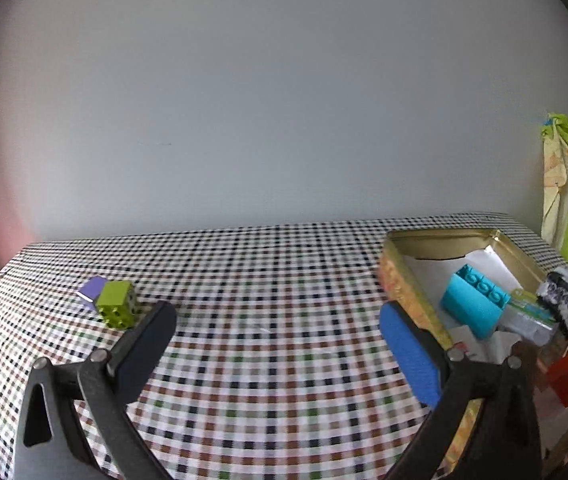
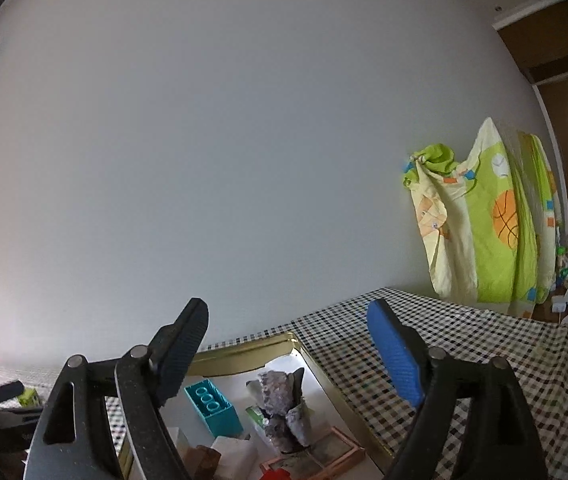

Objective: Organize rigid objects
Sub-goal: 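Withdraw both open tools from the tray toward the purple and green blocks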

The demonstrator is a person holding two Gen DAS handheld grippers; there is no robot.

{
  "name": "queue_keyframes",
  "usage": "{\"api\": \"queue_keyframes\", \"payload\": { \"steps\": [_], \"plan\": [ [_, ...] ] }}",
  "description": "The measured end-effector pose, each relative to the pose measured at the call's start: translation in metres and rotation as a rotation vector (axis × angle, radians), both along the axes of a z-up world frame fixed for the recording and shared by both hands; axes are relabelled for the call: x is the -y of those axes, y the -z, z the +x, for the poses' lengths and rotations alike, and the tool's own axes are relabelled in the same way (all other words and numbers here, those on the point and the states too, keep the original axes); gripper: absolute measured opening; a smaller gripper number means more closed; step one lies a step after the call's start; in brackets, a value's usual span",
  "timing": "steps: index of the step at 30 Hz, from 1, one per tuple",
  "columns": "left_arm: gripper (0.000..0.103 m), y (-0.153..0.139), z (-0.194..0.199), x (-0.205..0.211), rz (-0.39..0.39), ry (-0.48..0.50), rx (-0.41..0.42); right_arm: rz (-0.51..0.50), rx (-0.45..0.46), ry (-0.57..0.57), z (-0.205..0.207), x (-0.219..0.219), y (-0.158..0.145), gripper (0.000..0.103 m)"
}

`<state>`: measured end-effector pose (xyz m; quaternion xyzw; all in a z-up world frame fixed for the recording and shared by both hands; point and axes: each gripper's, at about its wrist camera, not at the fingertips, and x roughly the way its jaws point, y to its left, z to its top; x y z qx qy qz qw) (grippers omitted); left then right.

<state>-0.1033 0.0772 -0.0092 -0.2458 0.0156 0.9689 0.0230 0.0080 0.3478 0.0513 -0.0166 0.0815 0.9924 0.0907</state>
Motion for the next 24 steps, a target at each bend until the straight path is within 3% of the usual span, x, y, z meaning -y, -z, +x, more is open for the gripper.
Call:
{"api": "queue_keyframes", "payload": {
  "steps": [10, 15, 24],
  "plan": [
    [0.103, 0.002, 0.014, 0.03, 0.032, -0.02, -0.028, 0.04, 0.008, 0.005, 0.009, 0.022, 0.001, 0.084],
    [0.103, 0.0, 0.013, 0.022, 0.04, -0.01, -0.03, 0.041, 0.003, 0.021, 0.013, 0.027, 0.002, 0.084],
    [0.103, -0.002, 0.02, 0.033, 0.014, 0.002, -0.045, 0.041, 0.023, -0.005, 0.02, 0.057, 0.001, 0.084]
  ]
}}
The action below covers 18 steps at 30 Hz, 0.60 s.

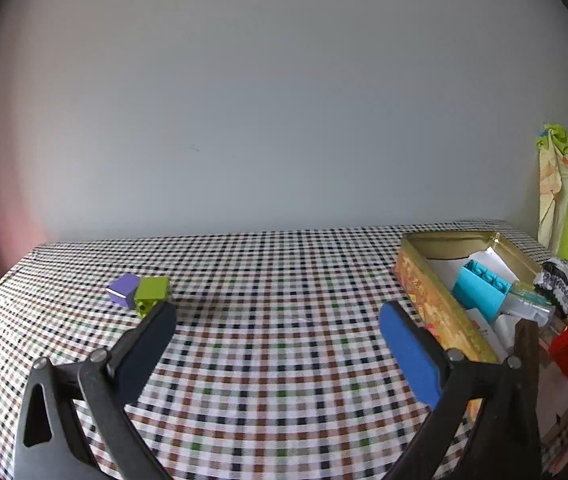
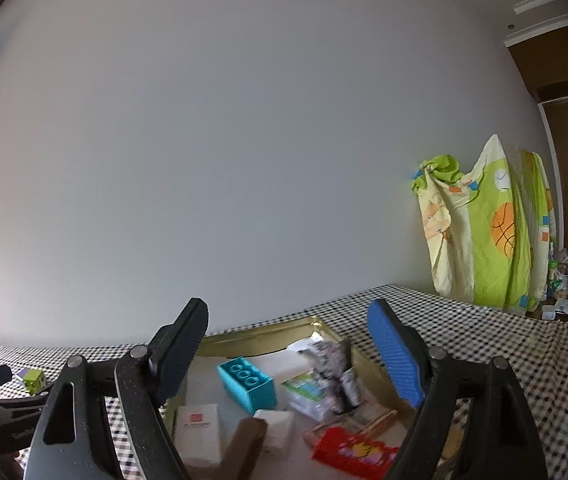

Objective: Organize rigid objects
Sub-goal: 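Withdraw both open tools from the tray toward the purple and green blocks, then lower the right tool onto the lime green block and grasp it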

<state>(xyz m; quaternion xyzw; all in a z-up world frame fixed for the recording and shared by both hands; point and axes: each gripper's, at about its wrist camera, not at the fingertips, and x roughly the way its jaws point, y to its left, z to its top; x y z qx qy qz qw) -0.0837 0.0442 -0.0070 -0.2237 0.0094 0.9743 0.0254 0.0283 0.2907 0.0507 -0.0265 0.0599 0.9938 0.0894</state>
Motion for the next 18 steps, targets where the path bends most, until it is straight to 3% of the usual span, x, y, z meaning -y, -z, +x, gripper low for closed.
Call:
{"api": "queue_keyframes", "payload": {
  "steps": [8, 18],
  "plan": [
    [0.103, 0.001, -0.011, 0.029, -0.019, -0.051, -0.006, 0.015, 0.045, -0.071, -0.008, 0.04, 0.002, 0.084],
    [0.103, 0.005, -0.03, 0.081, 0.029, -0.144, 0.027, 0.021, 0.099, -0.186, -0.029, 0.1, 0.005, 0.084]
  ]
}}
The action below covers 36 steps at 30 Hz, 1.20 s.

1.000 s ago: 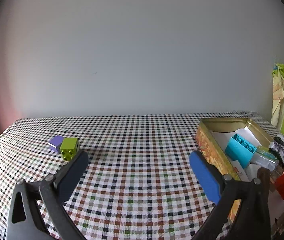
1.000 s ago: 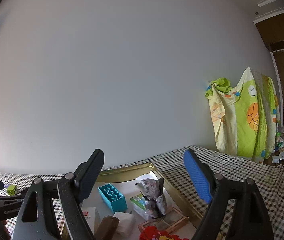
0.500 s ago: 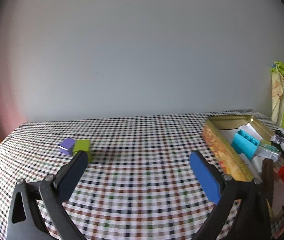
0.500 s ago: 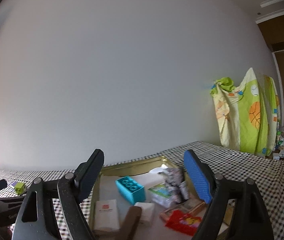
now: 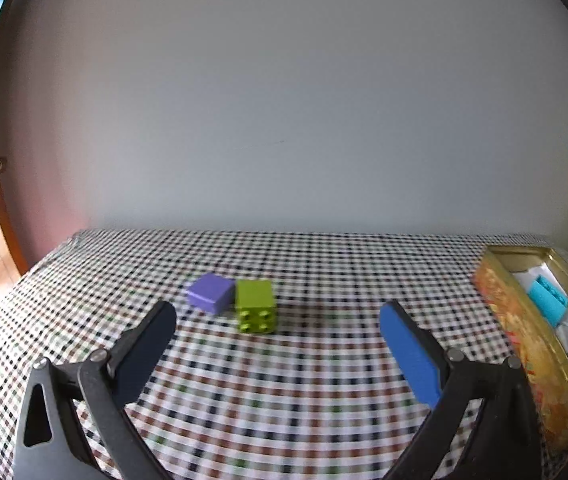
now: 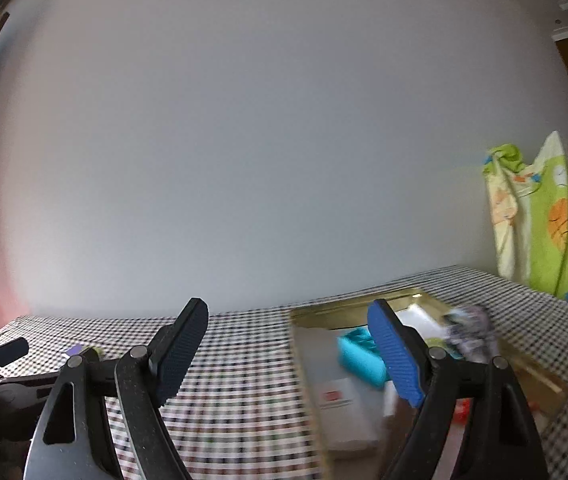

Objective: Organize rigid objects
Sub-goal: 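Lower the right tool onto the lime green block and grasp it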

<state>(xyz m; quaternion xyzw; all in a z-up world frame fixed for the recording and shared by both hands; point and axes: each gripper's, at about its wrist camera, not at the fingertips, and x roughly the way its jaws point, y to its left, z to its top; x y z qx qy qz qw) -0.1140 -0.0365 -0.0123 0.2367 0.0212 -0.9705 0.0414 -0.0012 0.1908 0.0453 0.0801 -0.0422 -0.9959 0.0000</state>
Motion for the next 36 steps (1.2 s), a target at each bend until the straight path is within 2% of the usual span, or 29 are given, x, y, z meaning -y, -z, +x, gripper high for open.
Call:
{"api": "queue_keyframes", "payload": {
  "steps": [3, 6, 12, 19, 24, 27, 31, 36],
  "plan": [
    [0.103, 0.002, -0.006, 0.012, 0.026, -0.02, 0.015, -0.006, 0.018, -0.026, -0.009, 0.015, 0.002, 0.084],
    [0.103, 0.003, -0.01, 0.023, 0.019, -0.042, 0.025, -0.006, 0.037, -0.051, -0.016, 0.028, 0.003, 0.084],
    [0.103, 0.005, -0.02, 0.045, -0.027, -0.087, 0.049, -0.033, 0.098, -0.082, -0.037, 0.047, 0.008, 0.084],
    [0.103, 0.01, -0.031, 0.066, -0.123, -0.139, 0.067, -0.067, 0.155, -0.135, -0.058, 0.073, 0.014, 0.084],
    [0.103, 0.012, -0.041, 0.098, -0.089, -0.194, 0.121, -0.074, 0.199, -0.177, -0.069, 0.094, 0.019, 0.084],
    [0.103, 0.017, -0.049, 0.113, -0.085, -0.221, 0.14, -0.084, 0.253, -0.217, -0.086, 0.109, 0.024, 0.084],
    [0.103, 0.019, -0.057, 0.132, -0.101, -0.262, 0.145, -0.048, 0.349, -0.279, -0.107, 0.138, 0.032, 0.084],
    [0.103, 0.023, -0.065, 0.15, -0.072, -0.277, 0.179, -0.031, 0.491, -0.35, -0.13, 0.169, 0.046, 0.084]
  ]
}}
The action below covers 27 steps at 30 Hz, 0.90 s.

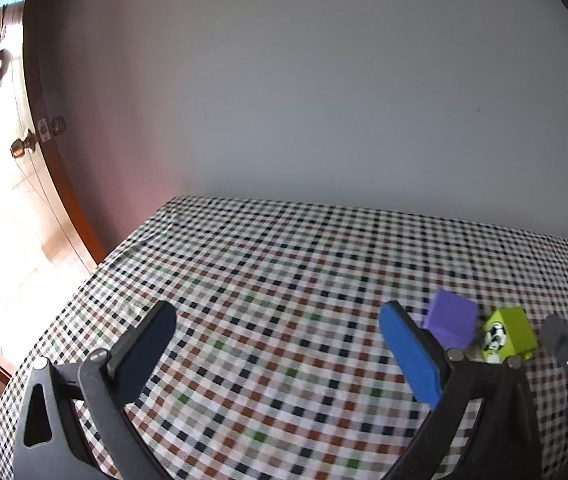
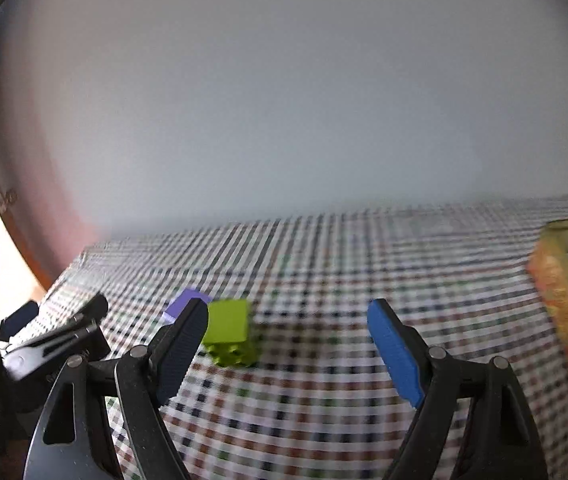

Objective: Organize rigid objects
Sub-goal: 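Lower the right tool onto the lime green block and grasp it, then grasp the purple block with the left tool while the right tool lifts the green block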

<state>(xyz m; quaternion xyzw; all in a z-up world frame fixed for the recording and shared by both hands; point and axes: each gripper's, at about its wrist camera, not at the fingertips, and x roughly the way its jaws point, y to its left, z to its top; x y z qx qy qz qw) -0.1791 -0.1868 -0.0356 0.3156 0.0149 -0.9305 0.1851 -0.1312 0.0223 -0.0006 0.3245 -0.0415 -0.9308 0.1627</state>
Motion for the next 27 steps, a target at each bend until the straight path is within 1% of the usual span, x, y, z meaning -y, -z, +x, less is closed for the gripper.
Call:
{"api": "queue_keyframes", "payload": {
  "steps": [1, 3, 5, 7, 10, 11, 14, 16, 19, 21, 22, 25, 27],
  "plan": [
    [0.103, 0.001, -0.001, 0.003, 0.005, -0.003, 0.002, -0.003, 0.035, -0.01, -0.006, 0.005, 0.004, 0.084],
    [0.103, 0.005, -0.009, 0.005, 0.007, -0.003, 0.006, -0.003, 0.068, -0.021, -0.009, 0.014, 0.007, 0.083],
    [0.103, 0.004, -0.012, 0.008, 0.01, -0.007, 0.011, 0.02, 0.095, -0.036, -0.014, 0.024, 0.011, 0.077],
    [0.103, 0.004, -0.011, 0.009, 0.017, -0.011, 0.014, 0.052, 0.127, -0.046, -0.02, 0.036, 0.016, 0.067],
    [0.103, 0.005, -0.01, 0.009, 0.02, -0.011, 0.014, 0.073, 0.189, -0.056, -0.029, 0.044, 0.025, 0.06],
    [0.103, 0.005, -0.011, 0.01, 0.018, -0.008, 0.015, 0.074, 0.192, -0.052, -0.031, 0.041, 0.029, 0.06],
    [0.103, 0.005, -0.013, 0.011, 0.014, -0.002, 0.016, 0.084, 0.186, -0.055, -0.027, 0.044, 0.031, 0.055],
    [0.103, 0.004, -0.012, 0.008, 0.018, 0.008, 0.013, 0.079, 0.189, -0.07, -0.026, 0.044, 0.032, 0.034],
    [0.103, 0.004, -0.009, 0.007, 0.037, 0.042, 0.006, 0.056, 0.192, -0.093, -0.023, 0.041, 0.033, 0.034],
    [0.103, 0.005, -0.009, 0.007, 0.054, 0.069, 0.001, 0.025, 0.181, -0.101, -0.019, 0.034, 0.031, 0.034],
    [0.103, 0.005, -0.008, 0.008, 0.064, 0.086, -0.001, 0.016, 0.159, -0.098, -0.015, 0.027, 0.028, 0.034],
    [0.103, 0.003, -0.006, 0.004, 0.081, 0.131, -0.011, 0.086, 0.038, -0.079, 0.007, 0.009, 0.015, 0.034],
    [0.103, 0.003, -0.008, -0.003, 0.077, 0.18, -0.009, 0.131, -0.042, -0.057, 0.021, -0.002, 0.008, 0.034]
  ]
}}
